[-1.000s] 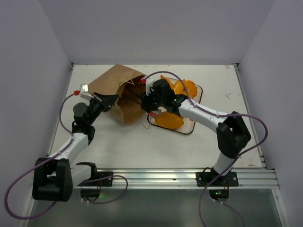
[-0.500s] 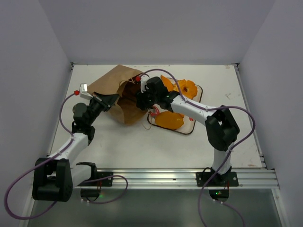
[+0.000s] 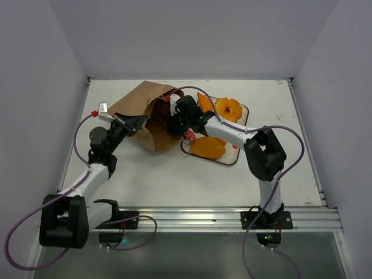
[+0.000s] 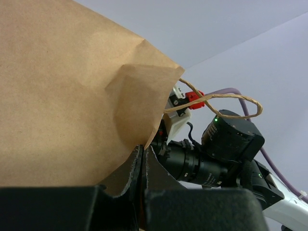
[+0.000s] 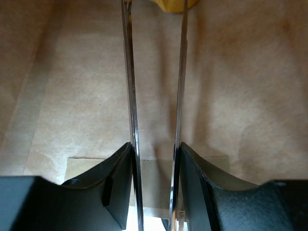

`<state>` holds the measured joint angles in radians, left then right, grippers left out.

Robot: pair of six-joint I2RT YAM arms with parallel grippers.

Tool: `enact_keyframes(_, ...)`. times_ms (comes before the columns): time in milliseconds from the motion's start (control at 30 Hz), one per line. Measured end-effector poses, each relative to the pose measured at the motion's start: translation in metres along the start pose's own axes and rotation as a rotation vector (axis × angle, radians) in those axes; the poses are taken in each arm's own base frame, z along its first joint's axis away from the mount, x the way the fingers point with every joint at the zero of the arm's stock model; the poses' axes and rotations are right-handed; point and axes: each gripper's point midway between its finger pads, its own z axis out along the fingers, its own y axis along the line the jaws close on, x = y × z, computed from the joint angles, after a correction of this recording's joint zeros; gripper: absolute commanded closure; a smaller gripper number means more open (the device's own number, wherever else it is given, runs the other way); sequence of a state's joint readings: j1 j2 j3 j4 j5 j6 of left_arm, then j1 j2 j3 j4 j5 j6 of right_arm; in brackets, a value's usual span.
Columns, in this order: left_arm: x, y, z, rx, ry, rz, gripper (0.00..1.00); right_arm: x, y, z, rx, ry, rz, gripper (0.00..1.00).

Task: Take the fake bread out of the paper bag

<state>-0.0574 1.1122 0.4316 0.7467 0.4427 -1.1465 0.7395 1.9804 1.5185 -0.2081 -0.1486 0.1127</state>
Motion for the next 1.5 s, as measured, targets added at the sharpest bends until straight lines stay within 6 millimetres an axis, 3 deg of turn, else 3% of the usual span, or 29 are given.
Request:
enact_keyframes(167,0.0,-0.002,0.0,0.004,0.001,-0.005,0.98,0.008,-0.002,0.003,0.007,0.027,0.002,0.64)
enact_keyframes(233,0.001,-0.003,-0.001,0.006,0.0,-0.004,0.98,0.008,-0.002,0.003,0.007,0.026,0.002,0.76)
enact_keyframes(433,0.0,-0.004,-0.002,0.009,-0.001,-0.009,0.98,0.007,-0.006,0.003,0.008,0.026,0.008,1.0)
enact_keyframes(700,0.0,-0.004,-0.002,0.009,-0.002,-0.005,0.98,0.005,-0.012,-0.002,-0.008,0.021,0.023,1.0)
enact_keyframes(1033,0.006,0.01,0.004,-0.014,0.016,-0.003,0.98,-0.007,-0.011,-0.04,-0.023,-0.032,0.028,1.0)
enact_keyframes(1500,0.009,0.022,0.009,-0.034,0.025,0.015,0.98,0.0,-0.018,-0.067,-0.04,-0.043,0.051,1.0)
